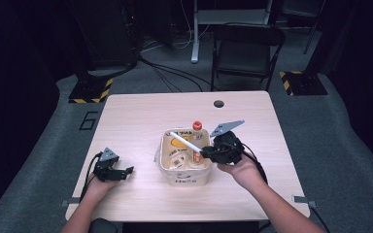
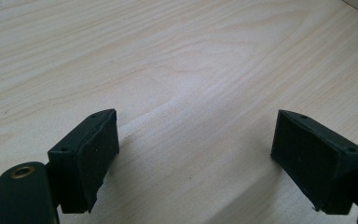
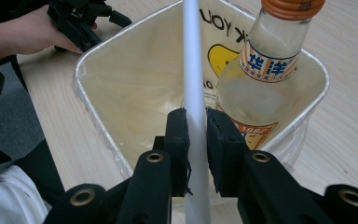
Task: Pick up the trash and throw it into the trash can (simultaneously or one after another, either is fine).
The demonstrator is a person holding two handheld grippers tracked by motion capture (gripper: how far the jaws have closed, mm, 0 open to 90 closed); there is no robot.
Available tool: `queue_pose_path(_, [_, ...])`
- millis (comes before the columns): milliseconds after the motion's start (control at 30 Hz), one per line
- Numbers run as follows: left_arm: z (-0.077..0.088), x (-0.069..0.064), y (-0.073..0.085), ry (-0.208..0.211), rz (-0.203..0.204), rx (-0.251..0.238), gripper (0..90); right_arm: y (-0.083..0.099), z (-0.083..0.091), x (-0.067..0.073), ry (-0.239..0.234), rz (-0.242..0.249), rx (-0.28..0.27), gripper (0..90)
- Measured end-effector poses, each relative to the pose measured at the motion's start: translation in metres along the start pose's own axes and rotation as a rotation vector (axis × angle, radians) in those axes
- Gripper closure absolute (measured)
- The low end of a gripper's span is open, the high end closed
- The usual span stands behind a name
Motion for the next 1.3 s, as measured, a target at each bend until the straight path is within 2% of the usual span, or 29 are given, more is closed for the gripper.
queue_pose_path(567, [0.000,0.000,0.000,0.001,-0.003,0.002,14.7,-0.003,-0.019,-0.001,0.018,0.011,0.036,77.8])
queue_pose_path(833, [0.000,0.000,0.000,0.002,-0.005,0.002,14.6,-0.005,-0.021,0.001,0.018,0.015,0.049,74.9])
queue_pose_path(1000, [0.000,0.000,0.000,0.002,-0.004,0.002,14.7,-0.007,-0.020,0.002,0.021,0.020,0.037,71.6])
queue_pose_path(1133, [0.000,0.000,0.000,0.002,-0.005,0.002,14.6,-0.009,-0.015,0.002,0.031,0.025,0.013,63.7])
queue_pose_path(1200, [0.000,0.000,0.000,0.002,-0.008,0.002,14.7,-0.010,-0.013,0.002,0.034,0.027,0.003,62.5])
queue_pose_path(1300, [0.000,0.000,0.000,0.002,-0.005,0.002,14.6,-0.009,-0.005,-0.001,0.048,0.024,-0.020,57.3])
Point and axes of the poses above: each handheld gripper's, and its own axes: z roughly backward along the jaws, y roughly out of its underside, x roughly to its left, the point moved 8 cm from there along -z, roughly forward along the jaws, and after that the axes turned 4 degrees about -z, right-handed, at the moved point
